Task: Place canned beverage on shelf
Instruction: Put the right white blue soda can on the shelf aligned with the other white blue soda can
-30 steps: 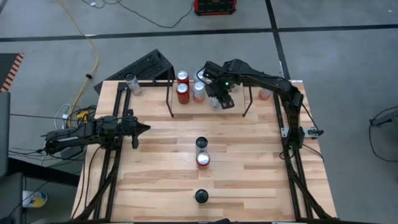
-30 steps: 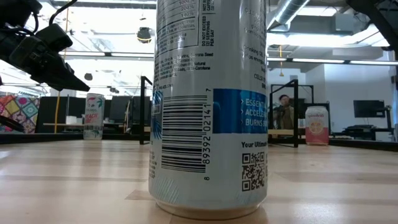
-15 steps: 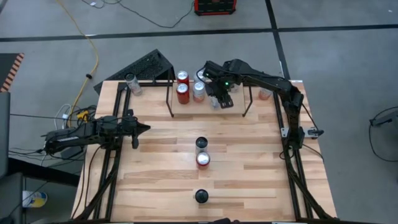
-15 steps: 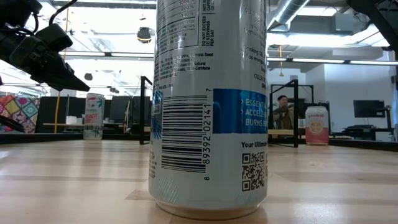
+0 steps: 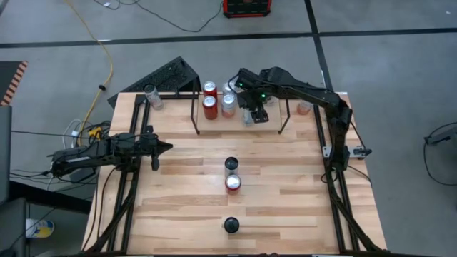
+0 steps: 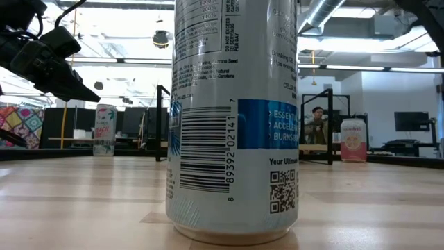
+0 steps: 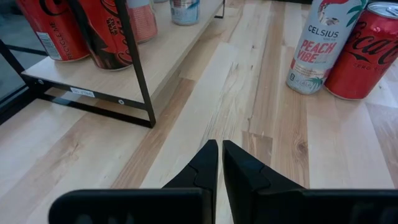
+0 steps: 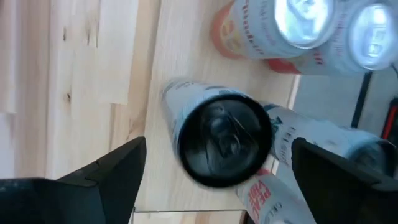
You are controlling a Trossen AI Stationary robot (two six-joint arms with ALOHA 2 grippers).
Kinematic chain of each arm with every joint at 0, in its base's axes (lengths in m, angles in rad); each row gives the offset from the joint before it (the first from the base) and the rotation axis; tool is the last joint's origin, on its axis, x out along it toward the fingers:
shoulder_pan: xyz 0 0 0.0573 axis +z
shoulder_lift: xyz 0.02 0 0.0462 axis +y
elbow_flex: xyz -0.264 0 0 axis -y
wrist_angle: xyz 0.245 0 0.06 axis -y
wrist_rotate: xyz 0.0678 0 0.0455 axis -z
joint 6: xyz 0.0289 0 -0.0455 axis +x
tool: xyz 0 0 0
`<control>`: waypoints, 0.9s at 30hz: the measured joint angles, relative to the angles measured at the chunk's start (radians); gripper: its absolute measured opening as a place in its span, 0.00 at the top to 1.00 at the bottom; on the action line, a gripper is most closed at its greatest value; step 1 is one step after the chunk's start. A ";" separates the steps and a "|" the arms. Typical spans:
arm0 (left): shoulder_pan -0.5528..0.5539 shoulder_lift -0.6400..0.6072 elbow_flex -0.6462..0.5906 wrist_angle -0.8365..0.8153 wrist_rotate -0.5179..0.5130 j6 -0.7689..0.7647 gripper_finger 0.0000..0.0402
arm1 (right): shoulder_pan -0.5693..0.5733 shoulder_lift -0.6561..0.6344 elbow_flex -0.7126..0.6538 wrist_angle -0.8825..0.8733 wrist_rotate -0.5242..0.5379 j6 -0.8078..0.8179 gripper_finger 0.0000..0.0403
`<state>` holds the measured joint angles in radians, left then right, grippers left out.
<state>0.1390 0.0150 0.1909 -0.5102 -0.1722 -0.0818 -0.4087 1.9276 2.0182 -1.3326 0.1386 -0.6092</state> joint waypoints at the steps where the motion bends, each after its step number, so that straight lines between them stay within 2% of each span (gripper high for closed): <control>1: 0.000 0.000 0.000 0.000 0.000 0.000 0.97 | 0.005 -0.012 0.000 -0.001 0.002 0.016 0.07; 4: 0.000 0.000 0.000 0.000 0.000 0.000 0.97 | 0.020 -0.043 0.000 -0.016 0.010 0.084 0.07; 6: 0.000 0.000 0.000 0.000 0.000 0.000 0.97 | 0.031 -0.054 0.000 -0.026 0.025 0.188 0.07; 11: 0.000 0.000 0.000 0.000 0.000 0.000 0.97 | 0.037 -0.056 0.000 -0.036 0.024 0.678 0.07; 15: 0.000 0.000 0.000 0.000 0.000 0.000 0.97 | 0.041 -0.056 0.000 -0.019 0.031 0.958 0.07; 20: 0.000 0.000 0.000 0.000 0.000 0.000 0.97 | 0.042 -0.056 0.000 0.036 0.044 1.098 0.07; 27: 0.000 0.000 0.000 0.000 0.000 0.000 0.97 | 0.009 -0.021 -0.001 0.022 0.050 1.165 0.08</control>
<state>0.1390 0.0151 0.1913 -0.5102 -0.1722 -0.0819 -0.3996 1.9064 2.0175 -1.3102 0.1883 0.5562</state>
